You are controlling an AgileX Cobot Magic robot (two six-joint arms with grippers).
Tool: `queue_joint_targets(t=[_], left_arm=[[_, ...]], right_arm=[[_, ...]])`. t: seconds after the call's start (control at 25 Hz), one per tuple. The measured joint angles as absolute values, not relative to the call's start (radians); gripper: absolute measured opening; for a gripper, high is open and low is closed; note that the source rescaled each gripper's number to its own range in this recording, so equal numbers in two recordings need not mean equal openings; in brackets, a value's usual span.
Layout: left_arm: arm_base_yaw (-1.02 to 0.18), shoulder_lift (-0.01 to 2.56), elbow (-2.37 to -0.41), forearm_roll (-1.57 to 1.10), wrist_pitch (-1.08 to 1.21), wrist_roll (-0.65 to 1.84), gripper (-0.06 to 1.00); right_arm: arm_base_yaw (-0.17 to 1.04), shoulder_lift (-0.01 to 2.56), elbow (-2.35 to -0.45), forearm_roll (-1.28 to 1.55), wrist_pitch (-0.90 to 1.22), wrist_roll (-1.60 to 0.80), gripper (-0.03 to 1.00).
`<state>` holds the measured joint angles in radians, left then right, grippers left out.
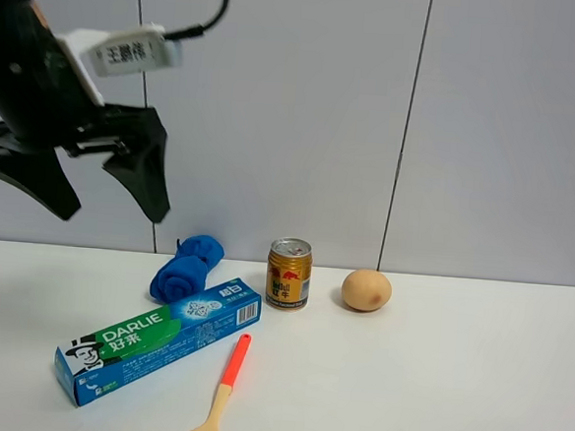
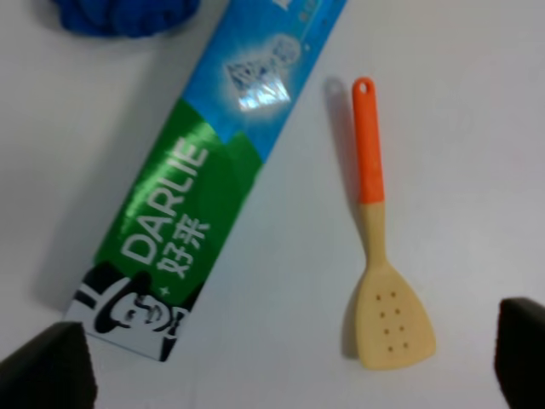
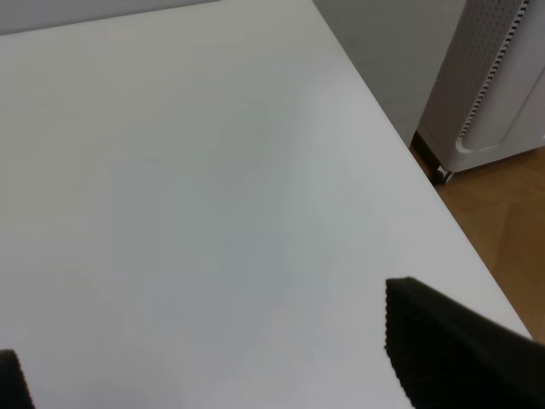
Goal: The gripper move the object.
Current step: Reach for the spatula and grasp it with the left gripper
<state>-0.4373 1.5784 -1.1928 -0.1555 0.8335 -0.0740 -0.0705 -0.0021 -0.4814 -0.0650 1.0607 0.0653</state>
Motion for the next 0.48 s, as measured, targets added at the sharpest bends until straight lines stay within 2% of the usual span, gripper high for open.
queue_joint_targets(t=[0.24,0.48], left_arm=[[-0.578,1.738,-1.27,-0.114,0.828,-0.166,0.95],[-0.653,1.885,-1.354,-0.102,0.826,-0.232,0.92]], right_arm=[[-0.071,-0.002,-0.481,-0.065,1.06,0.065,1.0],[-0.071,-0.002,-0.481,-0.065,1.06,0.065,1.0]])
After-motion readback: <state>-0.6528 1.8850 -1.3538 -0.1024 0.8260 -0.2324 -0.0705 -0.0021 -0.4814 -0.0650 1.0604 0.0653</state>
